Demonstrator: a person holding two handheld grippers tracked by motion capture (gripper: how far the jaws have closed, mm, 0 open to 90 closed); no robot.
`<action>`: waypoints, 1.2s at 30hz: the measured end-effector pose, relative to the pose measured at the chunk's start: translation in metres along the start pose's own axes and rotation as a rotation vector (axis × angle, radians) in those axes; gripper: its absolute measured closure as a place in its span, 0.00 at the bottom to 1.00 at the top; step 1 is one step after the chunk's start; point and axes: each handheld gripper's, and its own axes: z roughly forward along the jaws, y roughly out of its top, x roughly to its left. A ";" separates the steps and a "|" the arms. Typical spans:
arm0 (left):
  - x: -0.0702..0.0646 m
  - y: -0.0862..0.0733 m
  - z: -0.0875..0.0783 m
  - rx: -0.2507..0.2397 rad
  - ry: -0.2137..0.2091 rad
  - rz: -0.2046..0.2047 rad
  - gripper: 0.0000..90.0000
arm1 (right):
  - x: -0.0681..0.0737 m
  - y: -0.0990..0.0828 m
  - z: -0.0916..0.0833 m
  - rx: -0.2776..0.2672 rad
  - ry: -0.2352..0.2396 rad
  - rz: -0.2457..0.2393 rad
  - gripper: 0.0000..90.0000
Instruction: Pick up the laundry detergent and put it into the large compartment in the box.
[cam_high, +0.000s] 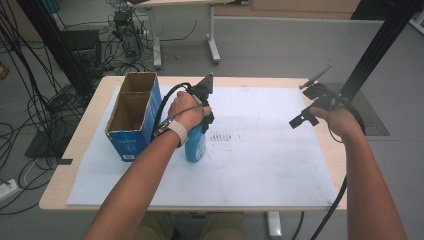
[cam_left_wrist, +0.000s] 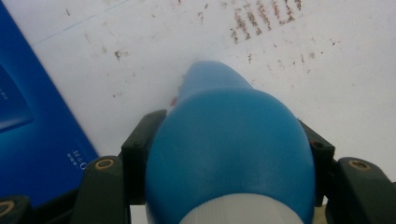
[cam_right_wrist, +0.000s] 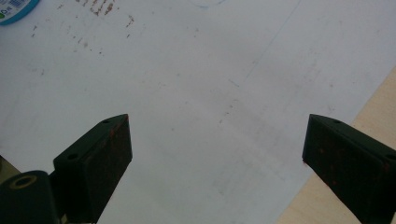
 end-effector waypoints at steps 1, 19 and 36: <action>0.000 0.000 0.000 -0.002 0.000 -0.001 0.43 | 0.000 0.000 0.000 -0.001 0.000 0.001 0.09; 0.000 -0.002 0.000 -0.011 0.000 -0.006 0.43 | 0.001 0.001 0.001 -0.002 0.002 0.001 0.09; 0.000 -0.002 0.000 -0.011 0.000 -0.005 0.43 | 0.001 0.001 0.001 -0.005 0.002 0.002 0.09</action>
